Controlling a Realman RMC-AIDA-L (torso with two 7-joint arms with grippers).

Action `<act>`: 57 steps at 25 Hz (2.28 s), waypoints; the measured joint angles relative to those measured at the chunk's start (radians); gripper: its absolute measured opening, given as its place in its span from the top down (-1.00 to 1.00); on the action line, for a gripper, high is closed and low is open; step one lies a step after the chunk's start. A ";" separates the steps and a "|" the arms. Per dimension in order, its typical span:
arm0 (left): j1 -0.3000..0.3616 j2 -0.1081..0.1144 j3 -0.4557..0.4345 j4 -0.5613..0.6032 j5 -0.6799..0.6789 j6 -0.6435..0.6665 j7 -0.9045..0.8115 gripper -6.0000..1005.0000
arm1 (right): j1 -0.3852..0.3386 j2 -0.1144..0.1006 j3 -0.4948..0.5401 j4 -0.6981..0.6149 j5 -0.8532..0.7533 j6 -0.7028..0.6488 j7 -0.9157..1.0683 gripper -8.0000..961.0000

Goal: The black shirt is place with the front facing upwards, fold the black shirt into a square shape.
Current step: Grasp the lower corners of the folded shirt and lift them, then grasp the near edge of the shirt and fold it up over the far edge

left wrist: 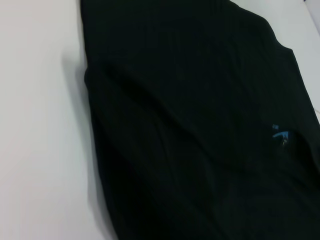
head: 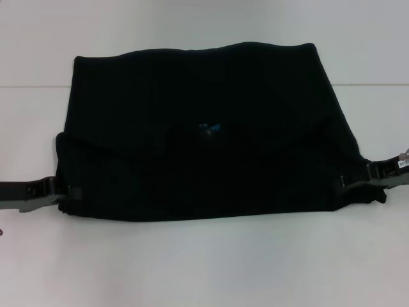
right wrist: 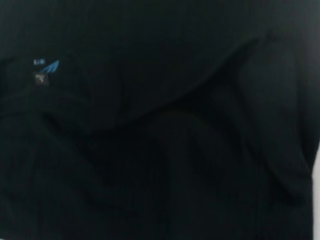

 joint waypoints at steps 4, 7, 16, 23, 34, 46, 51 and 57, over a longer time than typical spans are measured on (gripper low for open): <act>-0.002 0.000 0.000 0.000 -0.003 -0.003 -0.001 0.92 | 0.000 0.003 -0.021 -0.007 0.000 0.001 0.006 -0.75; -0.003 0.000 0.000 0.000 -0.005 -0.002 0.001 0.92 | 0.000 0.001 -0.024 -0.007 -0.001 0.001 0.008 -0.66; -0.007 0.003 0.000 -0.002 -0.006 0.010 -0.002 0.92 | -0.002 -0.007 -0.016 -0.011 0.001 -0.018 0.010 0.11; -0.015 0.024 0.004 -0.006 0.009 0.133 -0.004 0.92 | -0.020 -0.025 -0.012 -0.075 0.000 -0.181 -0.048 0.83; -0.001 0.035 0.023 -0.003 0.206 0.587 0.091 0.92 | -0.127 -0.032 -0.033 -0.088 -0.004 -0.588 -0.357 0.88; -0.022 0.031 -0.076 -0.005 0.234 0.594 0.085 0.92 | -0.153 -0.017 0.087 -0.022 -0.021 -0.616 -0.488 0.88; -0.069 0.053 -0.332 -0.010 0.224 0.437 0.029 0.92 | -0.123 -0.061 0.312 0.024 0.011 -0.512 -0.393 0.89; -0.082 0.046 -0.442 -0.082 0.084 0.135 0.001 0.92 | -0.125 -0.088 0.425 0.110 0.230 -0.292 -0.300 0.89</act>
